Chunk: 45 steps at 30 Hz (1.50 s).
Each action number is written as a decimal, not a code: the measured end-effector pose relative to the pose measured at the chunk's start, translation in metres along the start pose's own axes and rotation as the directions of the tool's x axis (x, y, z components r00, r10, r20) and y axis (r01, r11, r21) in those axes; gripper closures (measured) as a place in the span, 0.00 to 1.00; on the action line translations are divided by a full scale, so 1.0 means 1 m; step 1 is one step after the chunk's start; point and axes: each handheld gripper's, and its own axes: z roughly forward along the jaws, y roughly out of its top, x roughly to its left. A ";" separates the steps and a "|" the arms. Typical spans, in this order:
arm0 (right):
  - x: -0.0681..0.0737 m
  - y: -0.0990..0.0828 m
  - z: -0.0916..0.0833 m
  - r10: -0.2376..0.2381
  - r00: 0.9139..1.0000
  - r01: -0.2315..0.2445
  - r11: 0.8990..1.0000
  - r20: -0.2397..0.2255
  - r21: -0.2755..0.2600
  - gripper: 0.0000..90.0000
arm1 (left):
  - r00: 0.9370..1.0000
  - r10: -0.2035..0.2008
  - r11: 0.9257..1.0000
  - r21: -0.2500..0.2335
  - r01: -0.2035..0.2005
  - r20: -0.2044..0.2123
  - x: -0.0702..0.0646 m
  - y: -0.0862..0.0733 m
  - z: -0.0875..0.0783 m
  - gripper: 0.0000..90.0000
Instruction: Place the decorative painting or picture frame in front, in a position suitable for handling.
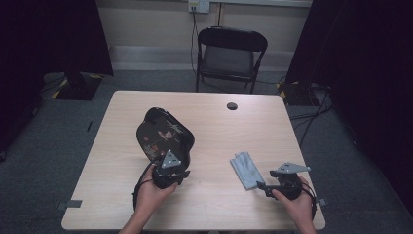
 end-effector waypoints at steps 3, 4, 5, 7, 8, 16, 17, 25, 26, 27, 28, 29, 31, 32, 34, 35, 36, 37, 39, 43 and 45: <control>0.001 0.001 -0.001 -0.005 1.000 0.005 1.000 -0.003 -0.003 0.30 | 1.000 0.000 1.000 0.002 0.000 -0.014 0.000 0.003 0.005 0.83; 0.001 0.001 -0.001 -0.005 1.000 0.005 1.000 -0.003 -0.003 0.30 | 1.000 0.005 1.000 0.004 -0.005 -0.019 0.000 0.004 0.007 0.83; 0.001 0.001 -0.001 -0.007 1.000 0.007 1.000 -0.006 -0.008 0.30 | 1.000 0.007 1.000 0.000 -0.007 -0.022 0.000 0.005 0.009 0.83; 0.001 0.002 -0.001 -0.010 1.000 0.010 1.000 -0.005 -0.008 0.30 | 0.999 0.013 1.000 0.008 -0.013 -0.030 0.001 0.010 0.012 0.83; 0.001 0.002 -0.001 -0.010 1.000 0.010 1.000 -0.005 -0.008 0.30 | 0.999 0.013 1.000 0.008 -0.013 -0.030 0.001 0.010 0.012 0.83; 0.000 0.003 -0.003 -0.007 1.000 0.007 1.000 -0.005 -0.020 0.29 | 1.000 0.005 1.000 0.015 -0.004 -0.027 0.003 0.016 0.025 0.82; 0.000 0.003 -0.003 -0.007 1.000 0.007 1.000 -0.004 -0.021 0.29 | 0.999 0.016 1.000 0.018 -0.016 -0.035 0.002 0.018 0.027 0.81; 0.000 0.003 -0.004 -0.006 1.000 0.006 1.000 -0.001 -0.020 0.29 | 0.999 0.001 1.000 0.020 0.000 -0.032 0.005 0.021 0.034 0.80; 0.000 0.003 -0.004 -0.006 1.000 0.006 1.000 -0.001 -0.020 0.29 | 0.999 0.001 1.000 0.020 0.000 -0.032 0.005 0.021 0.034 0.80; 0.000 0.003 -0.005 -0.005 1.000 0.005 1.000 -0.003 -0.021 0.29 | 0.999 0.000 1.000 0.021 0.000 -0.033 0.008 0.022 0.035 0.80; 0.000 0.003 -0.005 -0.005 1.000 0.005 1.000 -0.003 -0.021 0.29 | 0.999 0.000 1.000 0.021 0.000 -0.033 0.008 0.022 0.035 0.81; 0.000 0.003 -0.005 -0.004 1.000 0.004 1.000 0.002 -0.024 0.29 | 0.999 -0.004 1.000 0.023 0.005 -0.037 0.009 0.024 0.037 0.80; 0.000 0.003 -0.006 -0.002 1.000 0.002 1.000 0.002 -0.026 0.29 | 0.999 -0.007 1.000 0.023 0.008 -0.046 0.010 0.024 0.038 0.81; 0.000 0.004 -0.006 -0.004 1.000 0.004 1.000 0.001 -0.028 0.29 | 0.999 -0.004 1.000 0.020 0.005 -0.053 0.010 0.025 0.038 0.80; 0.000 0.004 -0.006 -0.006 1.000 0.006 1.000 0.002 -0.027 0.29 | 0.999 -0.003 1.000 0.023 0.004 -0.053 0.010 0.025 0.039 0.80; 0.000 0.004 -0.006 -0.008 1.000 0.008 1.000 0.000 -0.028 0.29 | 0.999 -0.011 1.000 0.023 0.012 -0.050 0.011 0.026 0.039 0.80; 0.000 0.004 -0.005 -0.010 1.000 0.010 1.000 -0.001 -0.028 0.29 | 0.999 -0.014 1.000 0.020 0.015 -0.051 0.010 0.026 0.038 0.79; 0.000 0.004 -0.005 -0.010 1.000 0.010 1.000 0.000 -0.028 0.29 | 0.999 -0.013 1.000 0.016 0.014 -0.044 0.009 0.026 0.035 0.78; 0.001 0.004 -0.005 -0.009 1.000 0.009 1.000 -0.002 -0.028 0.29 | 0.999 -0.005 1.000 0.019 0.005 -0.037 0.008 0.025 0.032 0.78; 0.001 0.004 -0.004 -0.011 1.000 0.011 1.000 -0.002 -0.021 0.29 | 1.000 -0.010 1.000 0.007 0.011 -0.020 0.005 0.016 0.020 0.74; 0.001 0.004 -0.004 -0.012 1.000 0.012 1.000 -0.003 -0.022 0.29 | 1.000 -0.012 1.000 0.014 0.012 -0.019 0.007 0.010 0.016 0.73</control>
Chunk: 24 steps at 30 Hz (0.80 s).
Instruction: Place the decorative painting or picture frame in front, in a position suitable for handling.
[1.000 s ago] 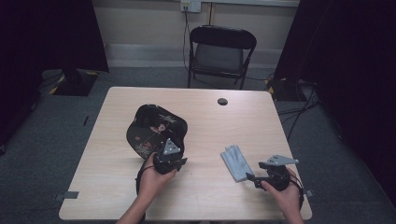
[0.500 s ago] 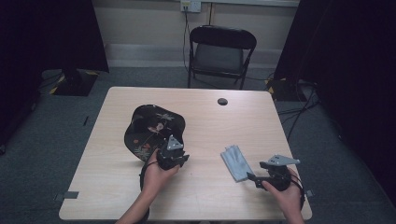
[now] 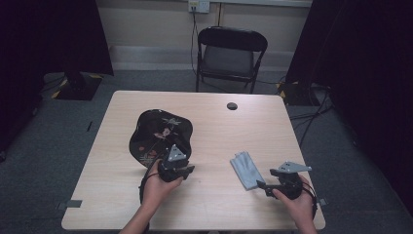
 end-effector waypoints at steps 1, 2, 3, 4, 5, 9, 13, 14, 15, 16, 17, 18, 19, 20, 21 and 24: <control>0.000 0.000 0.000 0.000 1.000 0.000 1.000 0.000 0.000 0.29 | 1.000 0.000 1.000 0.000 0.000 0.000 0.000 0.000 0.000 0.73; 0.000 0.000 0.000 -0.001 1.000 0.001 1.000 0.000 0.000 0.29 | 1.000 0.000 1.000 0.003 0.000 -0.007 0.001 -0.005 -0.004 0.73; 0.001 0.001 0.000 -0.002 1.000 0.002 1.000 0.000 0.000 0.29 | 1.000 0.005 1.000 0.007 -0.005 -0.010 0.003 -0.008 -0.007 0.73; 0.001 0.001 0.000 -0.005 1.000 0.005 1.000 0.000 0.000 0.29 | 1.000 -0.005 1.000 0.001 0.005 -0.016 0.005 -0.013 -0.012 0.72; 0.001 0.001 0.000 -0.005 1.000 0.005 1.000 0.000 0.000 0.29 | 1.000 -0.005 1.000 0.001 0.005 -0.016 0.005 -0.013 -0.012 0.71; 0.002 0.002 0.002 -0.008 1.000 0.008 1.000 -0.002 0.002 0.29 | 1.000 -0.022 1.000 0.009 0.022 -0.015 0.009 -0.023 -0.021 0.70; 0.003 0.004 0.005 -0.015 1.000 0.015 1.000 -0.008 0.006 0.29 | 0.998 -0.052 0.999 0.007 0.052 -0.020 0.016 -0.032 -0.031 0.68; 0.004 0.006 0.007 -0.018 1.000 0.018 1.000 -0.010 0.006 0.29 | 0.998 -0.054 0.998 0.012 0.055 -0.023 0.018 -0.034 -0.034 0.67; 0.004 0.006 0.007 -0.018 1.000 0.018 1.000 -0.010 0.006 0.29 | 0.998 -0.054 0.998 0.012 0.055 -0.023 0.018 -0.034 -0.034 0.66; 0.005 0.007 0.008 -0.021 1.000 0.021 1.000 -0.013 0.007 0.29 | 0.998 -0.055 0.998 0.012 0.056 -0.034 0.017 -0.036 -0.035 0.66; 0.005 0.007 0.008 -0.024 1.000 0.024 1.000 -0.013 0.008 0.29 | 0.998 -0.053 0.998 0.015 0.053 -0.041 0.019 -0.037 -0.037 0.65; 0.005 0.009 0.011 -0.029 0.999 0.029 1.000 -0.018 0.010 0.29 | 0.997 -0.071 0.997 0.013 0.072 -0.040 0.020 -0.040 -0.040 0.63; 0.005 0.009 0.011 -0.029 0.999 0.029 1.000 -0.018 0.010 0.29 | 0.997 -0.071 0.997 0.013 0.072 -0.040 0.020 -0.040 -0.040 0.63; 0.005 0.009 0.012 -0.028 0.999 0.028 1.000 -0.020 0.013 0.29 | 0.996 -0.065 0.998 0.018 0.067 -0.060 0.021 -0.042 -0.041 0.63; 0.006 0.011 0.013 -0.035 0.999 0.035 0.999 -0.023 0.015 0.29 | 0.996 -0.066 0.997 0.023 0.067 -0.058 0.022 -0.043 -0.042 0.62; 0.007 0.013 0.016 -0.040 0.999 0.041 0.999 -0.029 0.013 0.28 | 0.993 -0.100 0.995 0.004 0.101 -0.064 0.026 -0.047 -0.049 0.61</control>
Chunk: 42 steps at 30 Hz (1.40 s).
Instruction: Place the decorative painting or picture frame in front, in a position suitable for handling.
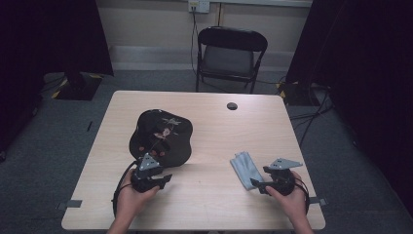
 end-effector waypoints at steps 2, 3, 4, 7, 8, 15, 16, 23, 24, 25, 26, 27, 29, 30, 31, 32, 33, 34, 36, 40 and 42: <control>0.001 0.002 0.002 -0.009 1.000 0.009 1.000 -0.007 -0.002 0.28 | 1.000 -0.013 1.000 -0.004 0.013 -0.006 0.004 -0.003 -0.005 0.60; 0.001 0.003 0.003 -0.009 1.000 0.009 1.000 -0.008 0.000 0.28 | 1.000 -0.013 1.000 -0.004 0.013 -0.006 0.004 -0.003 -0.005 0.60; 0.001 0.004 0.004 -0.012 1.000 0.012 1.000 -0.013 -0.001 0.28 | 1.000 -0.022 1.000 -0.003 0.022 -0.011 0.007 -0.005 -0.008 0.59; 0.001 0.005 0.007 -0.012 1.000 0.012 1.000 -0.015 0.002 0.28 | 0.999 -0.030 1.000 -0.002 0.030 -0.024 0.010 -0.008 -0.011 0.57; 0.001 0.006 0.008 -0.014 1.000 0.014 1.000 -0.019 0.001 0.28 | 0.998 -0.045 0.999 -0.008 0.045 -0.032 0.013 -0.010 -0.013 0.57; 0.002 0.011 0.011 -0.022 0.999 0.022 1.000 -0.024 -0.003 0.28 | 0.995 -0.070 0.997 -0.023 0.068 -0.065 0.024 -0.013 -0.022 0.54; 0.001 0.012 0.012 -0.025 0.999 0.025 1.000 -0.028 -0.003 0.28 | 0.994 -0.078 0.997 -0.024 0.076 -0.075 0.027 -0.015 -0.024 0.53; 0.001 0.013 0.014 -0.026 0.999 0.026 1.000 -0.029 0.000 0.28 | 0.991 -0.094 0.995 -0.025 0.092 -0.096 0.037 -0.017 -0.028 0.50; 0.001 0.013 0.014 -0.026 0.999 0.026 1.000 -0.029 0.000 0.28 | 0.990 -0.088 0.996 -0.024 0.086 -0.111 0.040 -0.018 -0.028 0.50; 0.002 0.013 0.014 -0.027 0.999 0.027 1.000 -0.029 -0.001 0.28 | 0.990 -0.093 0.996 -0.026 0.091 -0.110 0.042 -0.018 -0.028 0.48; 0.002 0.013 0.014 -0.027 0.999 0.027 1.000 -0.029 -0.001 0.28 | 0.988 -0.103 0.994 -0.030 0.100 -0.115 0.044 -0.018 -0.028 0.47; 0.002 0.013 0.014 -0.027 0.999 0.027 1.000 -0.027 0.000 0.28 | 0.988 -0.084 0.996 -0.023 0.082 -0.132 0.045 -0.018 -0.028 0.47; 0.002 0.013 0.014 -0.028 0.999 0.028 1.000 -0.026 0.003 0.28 | 0.988 -0.093 0.996 -0.025 0.090 -0.120 0.047 -0.017 -0.027 0.43; 0.003 0.013 0.014 -0.027 0.999 0.027 1.000 -0.026 0.002 0.28 | 0.988 -0.093 0.996 -0.022 0.091 -0.124 0.049 -0.017 -0.026 0.41; 0.003 0.013 0.014 -0.027 0.999 0.027 1.000 -0.026 0.002 0.28 | 0.988 -0.093 0.996 -0.022 0.091 -0.124 0.049 -0.017 -0.026 0.40; 0.003 0.013 0.015 -0.028 0.999 0.028 1.000 -0.027 0.001 0.28 | 0.988 -0.097 0.995 -0.023 0.094 -0.117 0.050 -0.018 -0.024 0.40; 0.003 0.013 0.015 -0.028 0.999 0.028 1.000 -0.027 0.001 0.28 | 0.988 -0.097 0.995 -0.023 0.094 -0.117 0.050 -0.018 -0.024 0.39; 0.004 0.014 0.015 -0.033 0.999 0.033 0.999 -0.028 0.001 0.28 | 0.986 -0.100 0.995 -0.021 0.098 -0.130 0.052 -0.019 -0.024 0.39; 0.004 0.014 0.016 -0.034 0.999 0.034 0.999 -0.028 0.003 0.28 | 0.986 -0.103 0.995 -0.026 0.101 -0.128 0.054 -0.019 -0.023 0.38; 0.004 0.014 0.016 -0.035 0.999 0.035 0.999 -0.029 0.004 0.28 | 0.989 -0.085 0.996 -0.039 0.081 -0.121 0.052 -0.017 -0.021 0.37; 0.004 0.014 0.016 -0.035 0.999 0.035 0.999 -0.029 0.003 0.28 | 0.989 -0.083 0.996 -0.041 0.078 -0.123 0.051 -0.016 -0.021 0.37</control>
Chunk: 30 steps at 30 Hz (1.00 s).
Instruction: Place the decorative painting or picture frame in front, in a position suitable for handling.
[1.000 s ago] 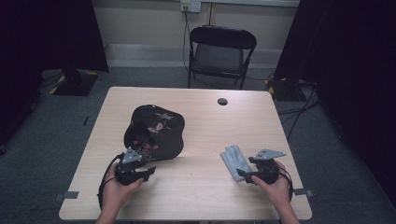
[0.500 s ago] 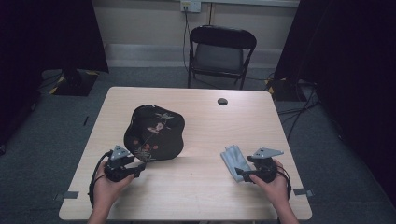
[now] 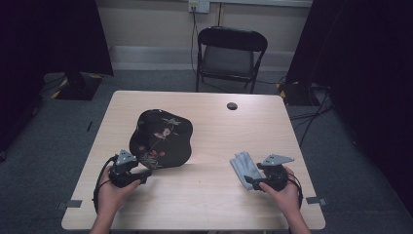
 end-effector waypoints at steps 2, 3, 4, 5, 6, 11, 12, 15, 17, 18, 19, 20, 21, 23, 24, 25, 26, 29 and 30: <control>0.000 0.000 0.000 -0.001 1.000 0.001 1.000 0.001 -0.001 0.28 | 1.000 0.011 1.000 0.006 -0.011 -0.006 -0.002 0.001 0.001 0.35; 0.000 0.000 0.000 -0.002 1.000 0.002 1.000 0.003 -0.002 0.28 | 1.000 0.009 1.000 0.009 -0.009 -0.002 -0.003 0.001 0.001 0.36; 0.001 0.001 0.000 -0.002 1.000 0.002 1.000 0.002 -0.001 0.28 | 1.000 0.011 1.000 0.013 -0.011 0.002 -0.004 0.000 0.001 0.37; 0.001 0.001 0.000 -0.002 1.000 0.002 1.000 0.002 -0.001 0.28 | 1.000 0.020 1.000 0.016 -0.020 0.004 -0.005 0.000 0.000 0.37; 0.001 0.001 0.000 -0.003 1.000 0.003 1.000 0.002 -0.001 0.28 | 1.000 0.016 1.000 0.019 -0.016 0.012 -0.007 -0.001 0.000 0.37; 0.001 0.001 0.000 -0.009 1.000 0.009 1.000 0.001 -0.001 0.28 | 0.999 0.026 0.999 0.030 -0.027 0.043 -0.015 -0.004 -0.002 0.41; 0.001 0.001 0.000 -0.010 1.000 0.010 1.000 0.003 -0.001 0.28 | 0.998 0.022 1.000 0.010 -0.022 0.066 -0.016 -0.005 -0.003 0.45; 0.002 0.002 -0.001 -0.011 1.000 0.011 1.000 0.003 0.000 0.28 | 0.997 0.040 0.999 0.010 -0.041 0.071 -0.022 -0.002 -0.006 0.46; 0.003 0.002 -0.001 -0.012 1.000 0.012 1.000 0.004 -0.003 0.28 | 0.997 0.022 1.000 0.004 -0.022 0.069 -0.022 -0.002 -0.008 0.45; 0.004 0.003 -0.001 -0.017 1.000 0.017 1.000 0.003 -0.003 0.28 | 0.999 0.022 1.000 0.011 -0.022 0.048 -0.018 -0.002 -0.011 0.45; 0.004 0.003 -0.001 -0.017 1.000 0.017 1.000 0.003 -0.003 0.28 | 0.999 0.022 1.000 0.011 -0.022 0.048 -0.018 -0.002 -0.011 0.44; 0.004 0.003 -0.001 -0.018 1.000 0.018 1.000 0.001 -0.005 0.28 | 0.999 0.002 1.000 0.008 -0.002 0.040 -0.012 -0.002 -0.012 0.43; 0.004 0.003 -0.001 -0.018 1.000 0.018 1.000 0.001 -0.005 0.28 | 0.999 0.002 1.000 0.008 -0.002 0.040 -0.012 -0.002 -0.012 0.43; 0.003 0.003 -0.002 -0.015 1.000 0.015 1.000 0.004 -0.006 0.28 | 1.000 -0.002 1.000 0.011 0.002 0.029 -0.007 -0.001 -0.011 0.42; 0.003 0.004 -0.002 -0.012 1.000 0.012 1.000 0.005 -0.006 0.28 | 1.000 -0.007 1.000 0.003 0.007 0.028 -0.003 0.001 -0.009 0.41; 0.003 0.004 -0.002 -0.012 1.000 0.012 1.000 0.005 -0.007 0.28 | 1.000 -0.007 1.000 0.003 0.007 0.028 -0.003 0.001 -0.009 0.40; 0.003 0.004 -0.002 -0.013 1.000 0.013 1.000 0.005 -0.006 0.28 | 1.000 0.001 1.000 -0.003 -0.001 0.019 0.000 0.004 -0.007 0.39; 0.003 0.004 -0.001 -0.016 1.000 0.016 1.000 0.006 -0.005 0.28 | 1.000 0.006 1.000 -0.009 -0.006 0.021 0.001 0.006 -0.005 0.38; 0.004 0.004 0.000 -0.017 1.000 0.017 1.000 0.003 -0.001 0.28 | 1.000 0.008 1.000 -0.011 -0.008 0.024 0.000 0.007 -0.003 0.38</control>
